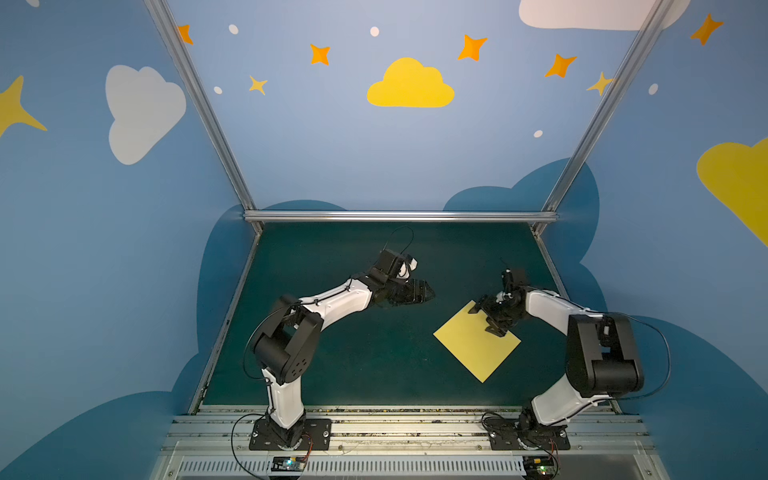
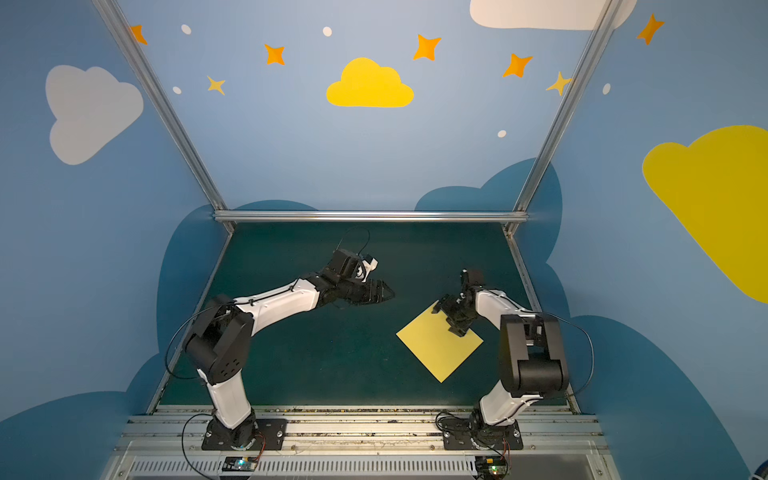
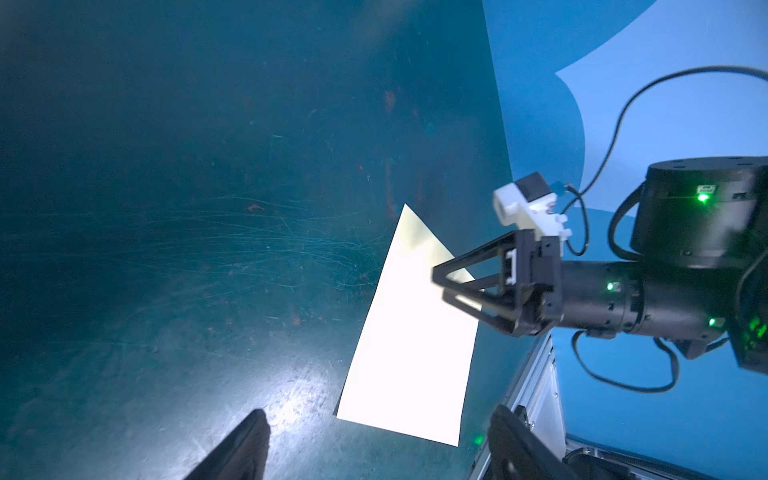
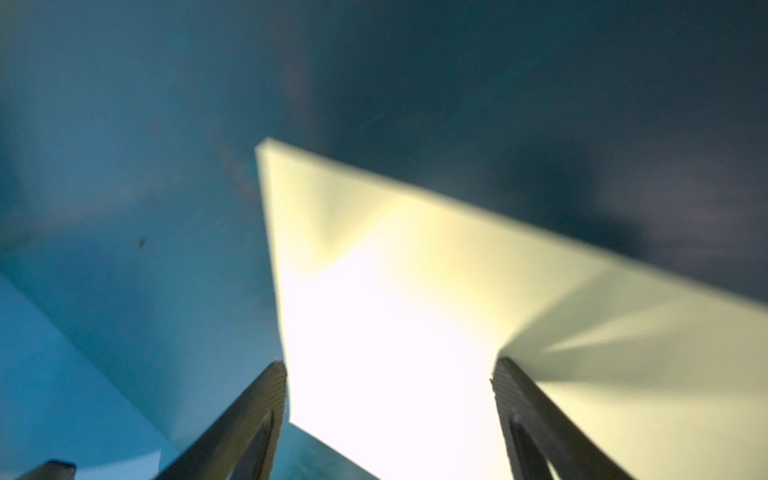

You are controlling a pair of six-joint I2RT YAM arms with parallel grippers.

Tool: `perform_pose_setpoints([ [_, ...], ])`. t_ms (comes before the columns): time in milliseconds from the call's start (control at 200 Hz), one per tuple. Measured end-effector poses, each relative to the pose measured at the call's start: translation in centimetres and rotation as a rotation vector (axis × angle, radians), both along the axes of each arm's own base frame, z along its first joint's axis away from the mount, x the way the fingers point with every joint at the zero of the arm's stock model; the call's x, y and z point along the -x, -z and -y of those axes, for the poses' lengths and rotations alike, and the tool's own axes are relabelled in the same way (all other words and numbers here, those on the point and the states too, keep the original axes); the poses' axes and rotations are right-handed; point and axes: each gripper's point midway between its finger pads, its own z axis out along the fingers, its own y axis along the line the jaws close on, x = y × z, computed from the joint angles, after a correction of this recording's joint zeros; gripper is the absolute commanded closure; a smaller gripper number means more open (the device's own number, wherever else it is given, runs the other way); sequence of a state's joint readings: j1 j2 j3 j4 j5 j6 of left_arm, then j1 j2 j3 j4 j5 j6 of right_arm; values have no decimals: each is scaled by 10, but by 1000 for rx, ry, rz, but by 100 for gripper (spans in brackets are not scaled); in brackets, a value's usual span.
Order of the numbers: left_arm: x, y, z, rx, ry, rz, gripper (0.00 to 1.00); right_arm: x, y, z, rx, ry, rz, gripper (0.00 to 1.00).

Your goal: Fold a paper plane with a square sheet of paper (fold left side to right side)

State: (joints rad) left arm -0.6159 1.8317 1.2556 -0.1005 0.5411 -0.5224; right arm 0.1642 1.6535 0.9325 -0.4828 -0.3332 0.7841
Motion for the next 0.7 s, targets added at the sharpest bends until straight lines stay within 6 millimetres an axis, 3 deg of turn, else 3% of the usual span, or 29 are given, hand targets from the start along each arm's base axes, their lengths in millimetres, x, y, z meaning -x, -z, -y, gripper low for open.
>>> perform_pose_setpoints([
  [70,1,1,-4,-1,-11,-11,17,-3,-9,-19,-16,-37,19,21],
  [125,5,3,-6,-1,-18,-24,17,-7,-17,-21,-18,-36,41,21],
  [335,21,24,-12,-5,-66,-128,17,-7,-40,1,8,17,104,22],
  [441,28,30,-8,3,-79,-170,17,15,-41,12,19,41,107,22],
  [696,46,32,24,21,-33,-204,17,85,-32,25,21,77,83,25],
])
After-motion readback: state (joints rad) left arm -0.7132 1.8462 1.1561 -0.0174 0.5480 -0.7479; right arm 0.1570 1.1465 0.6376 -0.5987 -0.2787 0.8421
